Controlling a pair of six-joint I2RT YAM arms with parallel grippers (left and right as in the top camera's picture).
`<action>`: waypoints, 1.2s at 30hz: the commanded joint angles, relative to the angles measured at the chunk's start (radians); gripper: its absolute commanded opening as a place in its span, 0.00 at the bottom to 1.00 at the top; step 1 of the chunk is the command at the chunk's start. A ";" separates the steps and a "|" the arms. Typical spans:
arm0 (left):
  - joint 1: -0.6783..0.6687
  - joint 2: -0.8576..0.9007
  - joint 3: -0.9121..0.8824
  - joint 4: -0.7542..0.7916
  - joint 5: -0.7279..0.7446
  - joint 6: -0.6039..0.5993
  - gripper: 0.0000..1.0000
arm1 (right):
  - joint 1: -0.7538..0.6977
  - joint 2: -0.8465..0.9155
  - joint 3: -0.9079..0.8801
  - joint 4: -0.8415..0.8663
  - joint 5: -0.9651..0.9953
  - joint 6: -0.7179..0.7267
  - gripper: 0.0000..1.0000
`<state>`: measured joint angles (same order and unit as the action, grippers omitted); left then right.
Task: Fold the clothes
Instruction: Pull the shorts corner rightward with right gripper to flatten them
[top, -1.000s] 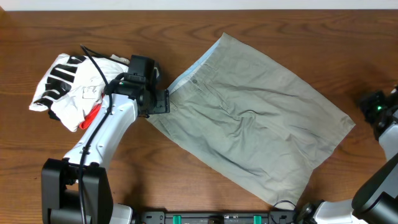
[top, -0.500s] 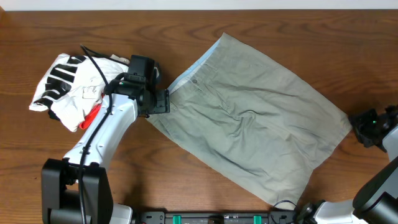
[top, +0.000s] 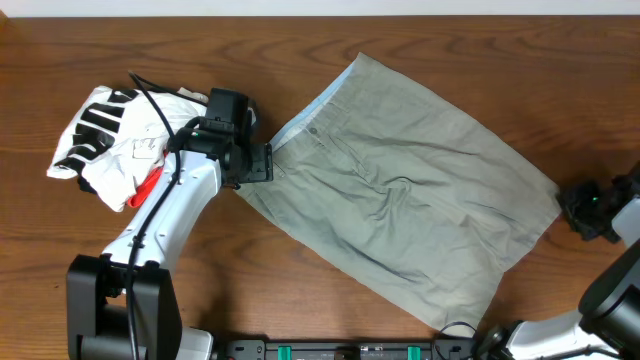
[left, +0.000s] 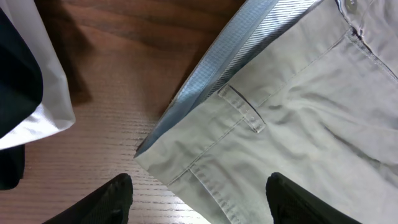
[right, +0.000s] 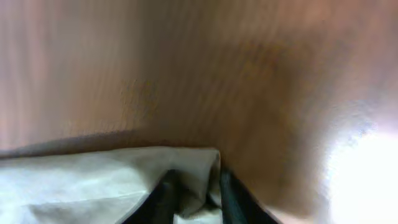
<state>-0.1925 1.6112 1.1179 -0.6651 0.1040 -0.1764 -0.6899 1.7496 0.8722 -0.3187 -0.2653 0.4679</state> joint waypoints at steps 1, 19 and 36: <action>0.000 0.000 0.005 0.000 -0.011 0.002 0.71 | -0.002 0.037 0.003 0.029 -0.065 -0.001 0.10; 0.000 0.000 0.005 0.001 -0.011 0.002 0.71 | -0.050 0.010 0.196 0.305 -0.239 0.003 0.01; 0.000 0.000 0.005 -0.030 -0.010 0.002 0.75 | -0.057 0.010 0.202 0.348 -0.304 0.071 0.65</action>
<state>-0.1925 1.6112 1.1179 -0.6796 0.1040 -0.1745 -0.7341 1.7718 1.0615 0.0662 -0.5076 0.5125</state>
